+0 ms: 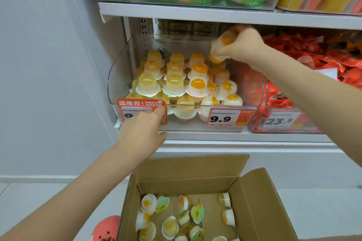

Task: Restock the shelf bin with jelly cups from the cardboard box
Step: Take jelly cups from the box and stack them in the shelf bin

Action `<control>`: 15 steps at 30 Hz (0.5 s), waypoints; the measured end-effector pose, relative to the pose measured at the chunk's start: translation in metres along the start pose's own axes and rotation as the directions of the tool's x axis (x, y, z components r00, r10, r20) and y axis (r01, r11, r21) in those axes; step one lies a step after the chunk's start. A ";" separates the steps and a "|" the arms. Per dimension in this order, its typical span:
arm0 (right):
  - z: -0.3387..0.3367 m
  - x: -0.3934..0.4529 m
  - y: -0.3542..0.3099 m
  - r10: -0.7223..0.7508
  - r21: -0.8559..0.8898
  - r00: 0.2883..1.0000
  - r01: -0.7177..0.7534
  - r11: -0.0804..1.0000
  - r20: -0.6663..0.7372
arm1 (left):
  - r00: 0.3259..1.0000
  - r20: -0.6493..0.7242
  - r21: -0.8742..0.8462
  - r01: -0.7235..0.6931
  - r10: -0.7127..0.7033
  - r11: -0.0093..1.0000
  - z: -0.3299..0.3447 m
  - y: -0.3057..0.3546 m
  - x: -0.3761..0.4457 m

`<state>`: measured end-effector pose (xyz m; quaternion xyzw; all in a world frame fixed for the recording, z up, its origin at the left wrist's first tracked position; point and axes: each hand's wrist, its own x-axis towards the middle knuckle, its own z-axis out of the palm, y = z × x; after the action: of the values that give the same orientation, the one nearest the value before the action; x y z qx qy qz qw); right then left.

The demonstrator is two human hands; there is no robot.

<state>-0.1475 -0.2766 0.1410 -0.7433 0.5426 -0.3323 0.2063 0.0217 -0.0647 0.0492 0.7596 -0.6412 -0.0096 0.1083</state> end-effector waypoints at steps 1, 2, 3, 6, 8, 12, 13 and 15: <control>0.007 0.014 0.005 -0.009 -0.110 0.999 0.015 0.994 0.048 | 1.000 -0.019 0.024 -0.011 0.011 1.000 0.000 0.001 0.001; 0.015 0.026 0.011 -0.017 -0.219 0.997 0.034 0.975 0.080 | 0.999 -0.025 0.023 -0.019 0.020 1.000 0.000 0.001 0.002; 0.022 0.038 0.018 -0.020 -0.298 0.994 0.052 0.953 0.109 | 0.999 -0.023 0.012 -0.026 0.027 1.000 0.002 0.001 0.003; 0.036 0.067 0.037 -0.014 -0.386 0.980 0.092 0.918 0.200 | 0.997 -0.038 0.060 -0.069 0.071 0.996 0.008 0.003 0.003; 0.035 0.083 0.041 0.014 -0.361 0.968 0.080 0.929 0.249 | 0.995 -0.054 0.092 -0.074 0.079 0.993 0.010 0.003 0.004; 0.036 0.096 0.041 0.019 -0.410 0.919 0.157 0.898 0.393 | 0.995 -0.063 0.092 -0.074 0.080 0.993 0.012 0.001 0.005; 0.041 0.096 0.043 -0.004 -0.419 0.927 0.174 0.891 0.375 | 0.995 -0.063 0.084 -0.076 0.081 0.994 0.012 0.001 0.005; 0.055 0.094 0.049 -0.055 -0.417 0.956 0.177 0.892 0.289 | 0.995 -0.064 0.065 -0.073 0.077 0.995 0.012 0.001 0.004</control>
<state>-0.1224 -0.3840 0.0956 -0.8401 0.5244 -0.1091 0.0855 0.0192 -0.0709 0.0382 0.7378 -0.6655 0.0400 0.1060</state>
